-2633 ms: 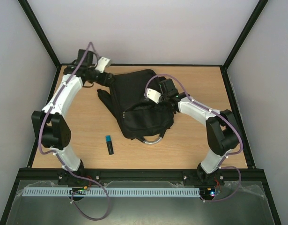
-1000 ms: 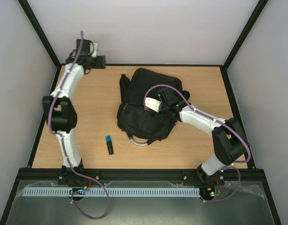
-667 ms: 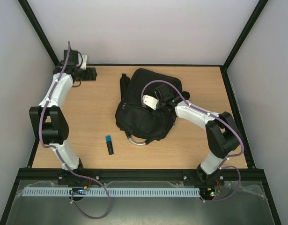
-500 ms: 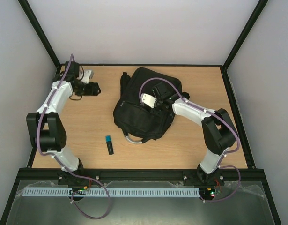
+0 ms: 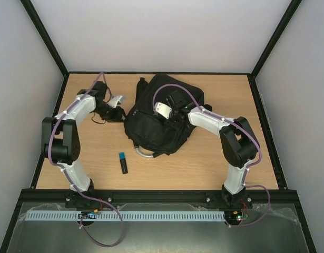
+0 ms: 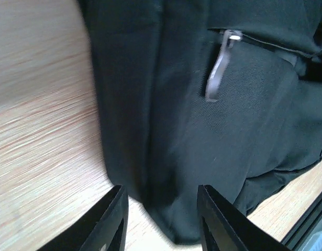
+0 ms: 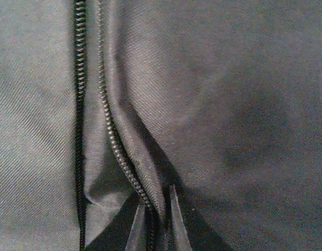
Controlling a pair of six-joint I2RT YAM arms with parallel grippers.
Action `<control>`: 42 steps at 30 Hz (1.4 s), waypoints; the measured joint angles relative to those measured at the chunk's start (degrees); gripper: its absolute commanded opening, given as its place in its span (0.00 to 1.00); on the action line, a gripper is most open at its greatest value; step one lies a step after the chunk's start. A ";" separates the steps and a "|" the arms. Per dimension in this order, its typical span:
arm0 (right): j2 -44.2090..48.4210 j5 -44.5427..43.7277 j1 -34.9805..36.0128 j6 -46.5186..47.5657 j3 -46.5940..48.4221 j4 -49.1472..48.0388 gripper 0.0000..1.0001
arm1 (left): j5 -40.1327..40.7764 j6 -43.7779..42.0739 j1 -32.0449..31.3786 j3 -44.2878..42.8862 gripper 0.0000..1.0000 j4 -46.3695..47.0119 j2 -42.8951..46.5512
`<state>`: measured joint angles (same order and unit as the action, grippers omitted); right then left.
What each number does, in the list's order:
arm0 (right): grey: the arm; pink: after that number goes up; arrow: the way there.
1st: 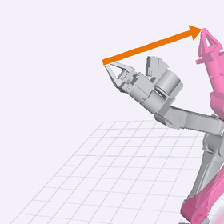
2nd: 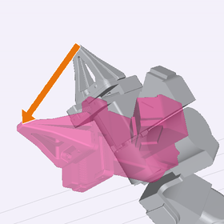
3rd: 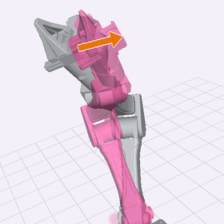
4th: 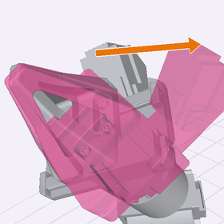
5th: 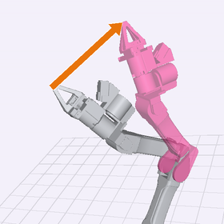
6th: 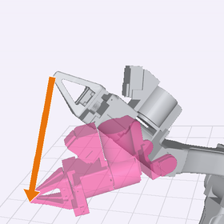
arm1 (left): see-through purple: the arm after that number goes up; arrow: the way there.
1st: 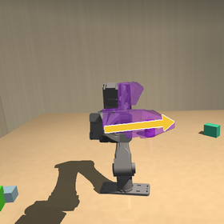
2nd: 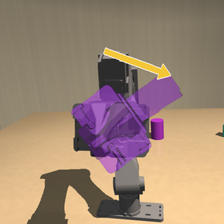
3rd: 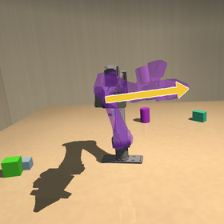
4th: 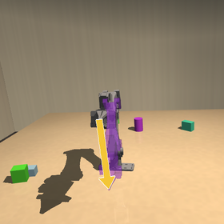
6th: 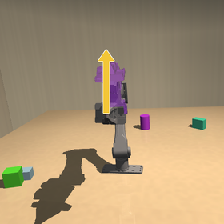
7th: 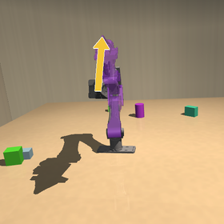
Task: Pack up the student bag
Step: Adjust the student bag at the center of the board.
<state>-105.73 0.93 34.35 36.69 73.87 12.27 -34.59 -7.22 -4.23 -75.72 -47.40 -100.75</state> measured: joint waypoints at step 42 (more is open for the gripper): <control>0.15 -5.66 -2.12 1.40 0.55 0.92 0.01 | 12.98 -2.75 -8.24 8.57 0.63 -4.35 6.56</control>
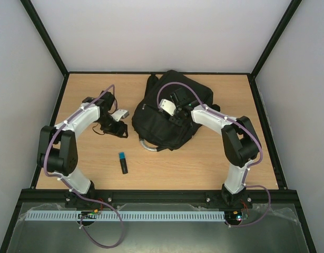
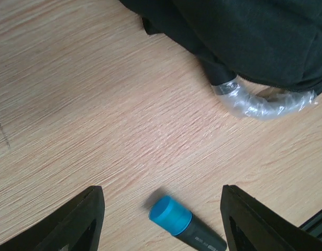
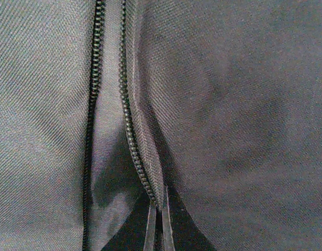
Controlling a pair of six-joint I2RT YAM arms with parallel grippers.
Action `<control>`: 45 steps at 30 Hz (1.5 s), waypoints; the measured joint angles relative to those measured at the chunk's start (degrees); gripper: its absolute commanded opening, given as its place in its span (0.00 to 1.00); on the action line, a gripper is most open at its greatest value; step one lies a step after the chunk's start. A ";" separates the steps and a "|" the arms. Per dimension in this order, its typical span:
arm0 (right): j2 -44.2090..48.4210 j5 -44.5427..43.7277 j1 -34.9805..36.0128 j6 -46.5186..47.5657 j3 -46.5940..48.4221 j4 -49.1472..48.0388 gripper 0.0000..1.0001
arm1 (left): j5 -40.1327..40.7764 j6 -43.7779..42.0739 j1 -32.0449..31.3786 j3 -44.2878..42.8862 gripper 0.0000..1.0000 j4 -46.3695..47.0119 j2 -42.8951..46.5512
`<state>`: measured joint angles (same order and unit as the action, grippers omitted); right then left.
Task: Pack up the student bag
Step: Adjust the student bag at the center of the board, then move the stationery to the center of the board.
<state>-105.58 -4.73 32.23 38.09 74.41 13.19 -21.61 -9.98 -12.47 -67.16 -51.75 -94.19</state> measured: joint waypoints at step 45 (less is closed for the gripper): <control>-0.26 -0.22 0.04 0.22 -0.55 -0.70 0.01 | 10.25 -77.48 -13.60 28.81 0.67 15.65 17.62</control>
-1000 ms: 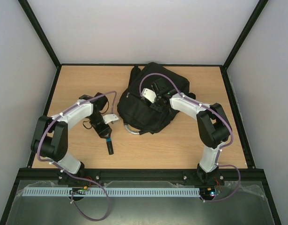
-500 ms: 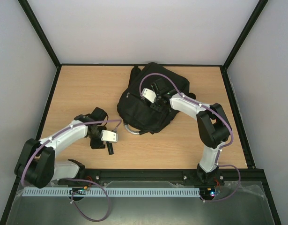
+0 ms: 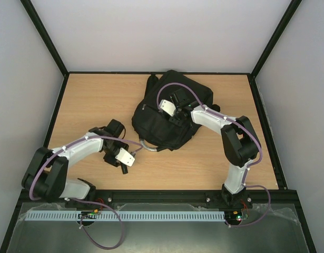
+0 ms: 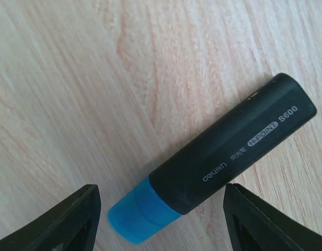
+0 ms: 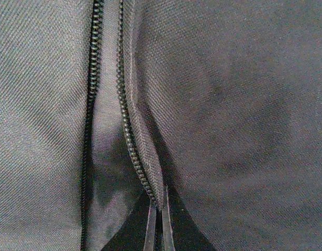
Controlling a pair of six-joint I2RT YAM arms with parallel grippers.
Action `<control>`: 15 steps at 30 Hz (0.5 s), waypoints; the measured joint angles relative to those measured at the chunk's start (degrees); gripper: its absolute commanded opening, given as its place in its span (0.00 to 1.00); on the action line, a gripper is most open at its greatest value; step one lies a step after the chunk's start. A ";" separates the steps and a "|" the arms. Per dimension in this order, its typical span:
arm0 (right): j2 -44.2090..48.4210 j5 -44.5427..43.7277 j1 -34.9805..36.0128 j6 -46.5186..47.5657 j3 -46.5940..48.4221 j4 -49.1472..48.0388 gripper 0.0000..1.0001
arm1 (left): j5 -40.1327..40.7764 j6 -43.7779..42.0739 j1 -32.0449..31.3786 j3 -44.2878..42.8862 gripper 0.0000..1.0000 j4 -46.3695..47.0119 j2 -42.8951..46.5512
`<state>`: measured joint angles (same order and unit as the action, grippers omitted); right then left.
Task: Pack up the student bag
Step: Move the stationery to the center of the board.
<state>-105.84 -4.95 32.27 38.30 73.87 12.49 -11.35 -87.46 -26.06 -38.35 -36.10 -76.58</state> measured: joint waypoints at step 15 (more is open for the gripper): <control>0.02 -0.11 0.00 0.24 -0.55 -0.79 0.01 | -3.10 -16.37 0.04 -6.23 0.50 -7.72 -9.62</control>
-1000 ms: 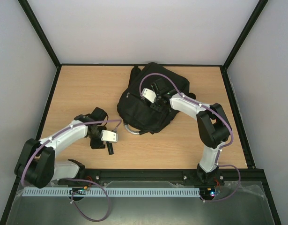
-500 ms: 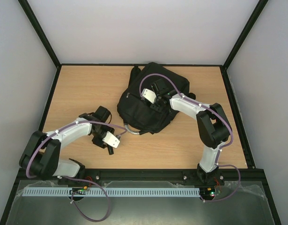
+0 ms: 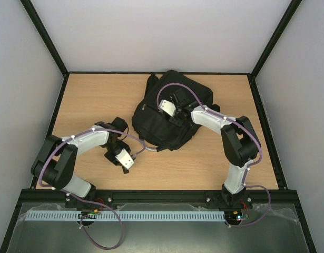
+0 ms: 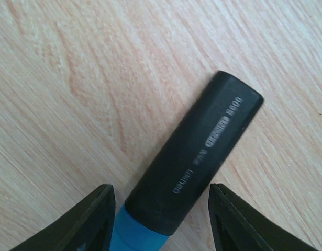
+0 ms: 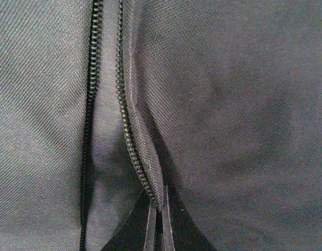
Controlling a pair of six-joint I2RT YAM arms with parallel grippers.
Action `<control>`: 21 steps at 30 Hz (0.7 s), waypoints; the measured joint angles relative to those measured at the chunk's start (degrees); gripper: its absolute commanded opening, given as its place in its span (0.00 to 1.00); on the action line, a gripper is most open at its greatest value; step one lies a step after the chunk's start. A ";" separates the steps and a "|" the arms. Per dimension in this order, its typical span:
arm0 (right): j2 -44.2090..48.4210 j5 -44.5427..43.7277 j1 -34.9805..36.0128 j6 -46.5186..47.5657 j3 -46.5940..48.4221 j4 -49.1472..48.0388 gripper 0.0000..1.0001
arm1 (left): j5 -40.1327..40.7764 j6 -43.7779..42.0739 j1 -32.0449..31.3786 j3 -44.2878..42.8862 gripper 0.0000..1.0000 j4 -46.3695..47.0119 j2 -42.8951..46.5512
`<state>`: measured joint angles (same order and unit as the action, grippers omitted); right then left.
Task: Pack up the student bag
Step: Move the stationery to the center of the board.
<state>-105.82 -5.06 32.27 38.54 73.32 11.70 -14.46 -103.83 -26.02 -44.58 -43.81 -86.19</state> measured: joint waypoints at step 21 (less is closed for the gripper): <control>0.00 0.04 0.00 -0.09 0.02 0.00 0.01 | 1.70 23.74 6.05 -6.38 0.28 1.57 -3.41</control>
<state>-105.82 -5.02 32.27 38.46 73.34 11.70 -12.75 -80.09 -19.97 -50.96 -42.24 -89.60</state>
